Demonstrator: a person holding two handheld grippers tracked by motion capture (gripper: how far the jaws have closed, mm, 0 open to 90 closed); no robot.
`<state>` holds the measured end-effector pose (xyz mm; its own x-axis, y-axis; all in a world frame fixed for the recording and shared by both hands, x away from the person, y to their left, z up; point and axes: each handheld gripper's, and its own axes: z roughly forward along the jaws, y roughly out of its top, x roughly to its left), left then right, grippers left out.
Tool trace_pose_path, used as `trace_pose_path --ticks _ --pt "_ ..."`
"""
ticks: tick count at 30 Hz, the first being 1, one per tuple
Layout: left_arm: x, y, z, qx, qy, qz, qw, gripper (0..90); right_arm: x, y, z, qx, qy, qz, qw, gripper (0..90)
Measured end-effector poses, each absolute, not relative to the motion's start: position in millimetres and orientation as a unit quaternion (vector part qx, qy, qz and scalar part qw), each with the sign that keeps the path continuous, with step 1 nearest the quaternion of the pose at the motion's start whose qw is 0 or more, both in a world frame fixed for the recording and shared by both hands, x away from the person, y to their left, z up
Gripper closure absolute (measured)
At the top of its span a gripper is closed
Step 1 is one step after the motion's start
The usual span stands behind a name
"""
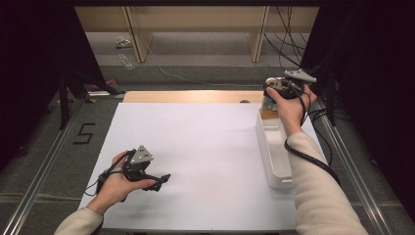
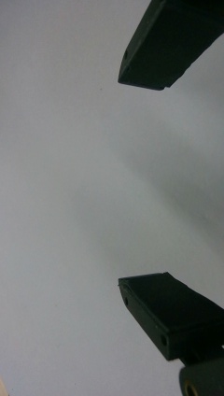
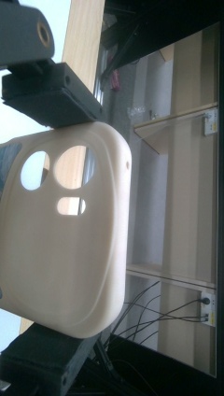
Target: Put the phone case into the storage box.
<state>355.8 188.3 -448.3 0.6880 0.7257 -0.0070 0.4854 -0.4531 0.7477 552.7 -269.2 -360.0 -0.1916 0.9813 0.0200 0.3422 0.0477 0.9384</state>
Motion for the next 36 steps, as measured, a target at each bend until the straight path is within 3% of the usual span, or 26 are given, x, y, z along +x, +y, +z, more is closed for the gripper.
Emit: trace_pose_path --ticks 36 --pt "356.1 187.6 -448.7 0.838 0.360 0.157 0.378 3.4 556.8 -266.5 -375.1 0.527 0.640 0.437 0.349 12.1"
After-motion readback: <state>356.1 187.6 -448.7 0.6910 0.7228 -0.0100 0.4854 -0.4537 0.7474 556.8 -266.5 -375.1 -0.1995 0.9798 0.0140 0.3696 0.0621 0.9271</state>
